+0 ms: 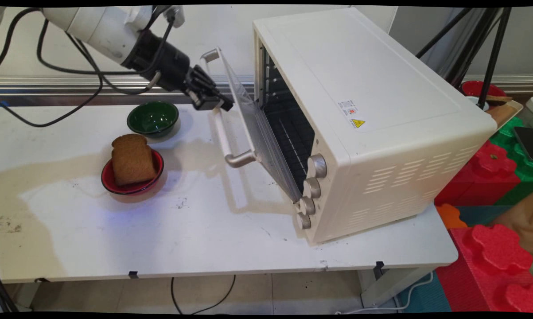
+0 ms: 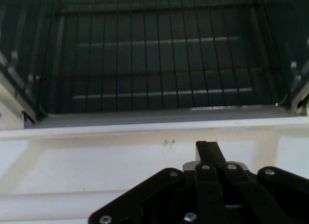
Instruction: Open the oven
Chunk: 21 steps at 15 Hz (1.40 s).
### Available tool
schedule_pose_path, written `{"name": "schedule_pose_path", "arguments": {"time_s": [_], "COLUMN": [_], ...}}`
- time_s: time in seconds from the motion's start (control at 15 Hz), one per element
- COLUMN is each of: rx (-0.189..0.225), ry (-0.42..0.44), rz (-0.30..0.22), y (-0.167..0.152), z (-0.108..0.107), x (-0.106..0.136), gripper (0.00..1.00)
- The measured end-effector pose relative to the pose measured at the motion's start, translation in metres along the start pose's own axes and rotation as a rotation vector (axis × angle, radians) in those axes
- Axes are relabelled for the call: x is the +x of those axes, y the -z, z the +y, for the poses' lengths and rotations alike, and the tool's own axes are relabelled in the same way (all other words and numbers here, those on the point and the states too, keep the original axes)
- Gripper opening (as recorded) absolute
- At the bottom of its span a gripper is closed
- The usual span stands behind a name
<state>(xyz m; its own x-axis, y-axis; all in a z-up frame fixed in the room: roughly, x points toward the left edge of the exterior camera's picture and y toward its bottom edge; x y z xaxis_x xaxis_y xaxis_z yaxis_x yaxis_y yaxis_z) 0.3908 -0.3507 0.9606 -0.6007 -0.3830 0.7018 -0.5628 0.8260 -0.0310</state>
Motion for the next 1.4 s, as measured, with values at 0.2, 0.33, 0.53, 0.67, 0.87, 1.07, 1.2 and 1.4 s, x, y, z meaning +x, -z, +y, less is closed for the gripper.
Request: {"name": "schedule_pose_path", "arguments": {"time_s": [0.2, 0.33, 0.53, 0.67, 0.87, 1.07, 1.2, 1.4], "rx": [-0.003, -0.006, -0.01, -0.014, -0.022, -0.029, -0.033, -0.037], "ry": [-0.005, -0.008, -0.013, -0.017, -0.021, -0.025, -0.027, -0.028], "rz": [-0.028, -0.045, -0.07, -0.089, -0.11, -0.132, -0.146, -0.161], "y": [0.003, 0.003, 0.002, 0.0, -0.003, -0.008, -0.012, -0.016], "z": [0.0, 0.001, 0.001, 0.002, 0.004, 0.006, 0.007, 0.007], "x": [-0.017, -0.028, -0.042, -0.053, -0.067, -0.081, -0.09, -0.099], "gripper": [0.0, 0.0, 0.0, 0.0, 0.0, 0.0, 0.0, 0.0]}}
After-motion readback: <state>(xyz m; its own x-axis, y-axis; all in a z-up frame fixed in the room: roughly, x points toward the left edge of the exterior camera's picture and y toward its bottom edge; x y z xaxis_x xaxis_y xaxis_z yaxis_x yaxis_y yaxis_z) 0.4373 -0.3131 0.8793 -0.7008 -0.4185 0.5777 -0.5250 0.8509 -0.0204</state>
